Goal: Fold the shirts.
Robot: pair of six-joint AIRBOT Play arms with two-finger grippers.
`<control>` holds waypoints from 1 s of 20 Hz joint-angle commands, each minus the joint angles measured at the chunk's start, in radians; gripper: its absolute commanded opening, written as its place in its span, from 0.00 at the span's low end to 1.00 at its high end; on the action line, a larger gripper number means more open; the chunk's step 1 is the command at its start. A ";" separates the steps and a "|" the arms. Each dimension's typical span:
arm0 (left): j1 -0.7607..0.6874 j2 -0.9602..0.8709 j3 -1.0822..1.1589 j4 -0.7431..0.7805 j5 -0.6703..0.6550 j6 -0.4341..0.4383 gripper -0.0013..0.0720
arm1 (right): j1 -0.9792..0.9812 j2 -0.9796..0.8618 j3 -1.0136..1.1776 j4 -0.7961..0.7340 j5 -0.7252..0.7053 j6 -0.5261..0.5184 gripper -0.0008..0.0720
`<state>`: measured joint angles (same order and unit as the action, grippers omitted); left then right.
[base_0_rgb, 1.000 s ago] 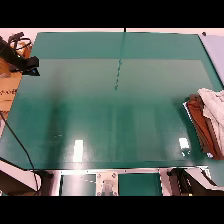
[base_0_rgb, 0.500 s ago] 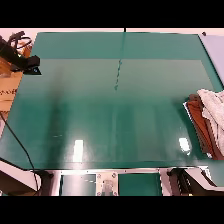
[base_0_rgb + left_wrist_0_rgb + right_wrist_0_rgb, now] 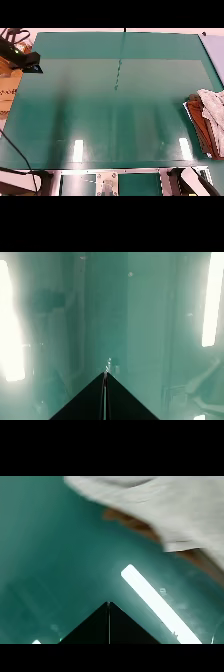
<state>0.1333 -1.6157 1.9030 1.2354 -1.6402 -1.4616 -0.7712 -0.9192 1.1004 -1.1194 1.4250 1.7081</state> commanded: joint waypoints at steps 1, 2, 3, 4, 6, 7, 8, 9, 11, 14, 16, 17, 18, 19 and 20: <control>-0.095 0.136 -0.211 -0.009 0.070 -0.016 0.05 | 0.278 0.000 -0.047 -0.008 -0.050 0.013 0.03; -0.132 0.188 -0.311 -0.009 0.098 -0.023 0.05 | 0.349 0.000 -0.084 -0.020 -0.075 0.013 0.03; -0.164 0.236 -0.403 -0.009 0.121 -0.026 0.05 | 0.421 0.000 -0.129 -0.034 -0.115 0.013 0.03; -0.195 0.284 -0.495 -0.009 0.150 -0.029 0.05 | 0.484 0.000 -0.179 -0.039 -0.165 0.014 0.03; -0.247 0.357 -0.644 -0.009 0.204 -0.052 0.05 | 0.582 0.000 -0.266 -0.044 -0.266 0.020 0.03; -0.262 0.376 -0.690 -0.010 0.222 -0.060 0.05 | 0.618 0.000 -0.299 -0.044 -0.310 0.020 0.03; -0.270 0.385 -0.719 -0.012 0.235 -0.060 0.05 | 0.648 0.000 -0.325 -0.044 -0.346 0.019 0.03; -0.272 0.387 -0.733 -0.008 0.240 -0.057 0.05 | 0.673 0.000 -0.345 -0.046 -0.371 0.015 0.03; -0.272 0.387 -0.738 -0.009 0.242 -0.056 0.05 | 0.697 0.000 -0.358 -0.063 -0.389 -0.005 0.03; -0.272 0.387 -0.738 -0.010 0.236 -0.056 0.05 | 0.701 0.000 -0.359 -0.063 -0.388 -0.010 0.03; -0.272 0.387 -0.738 -0.010 0.237 -0.056 0.05 | 0.701 0.000 -0.359 -0.063 -0.388 -0.010 0.03; -0.272 0.387 -0.738 -0.010 0.238 -0.056 0.05 | 0.701 0.000 -0.359 -0.063 -0.388 -0.010 0.03; -0.272 0.387 -0.738 -0.010 0.238 -0.056 0.05 | 0.701 0.000 -0.359 -0.063 -0.388 -0.010 0.03; -0.272 0.387 -0.738 -0.010 0.238 -0.056 0.05 | 0.701 0.000 -0.359 -0.063 -0.388 -0.010 0.03; -0.272 0.387 -0.738 -0.010 0.238 -0.056 0.05 | 0.701 0.000 -0.359 -0.063 -0.388 -0.010 0.03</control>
<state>-0.1379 -1.2304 1.1683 1.2255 -1.4044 -1.5177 -0.0746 -0.9192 0.7441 -1.1809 1.0428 1.6997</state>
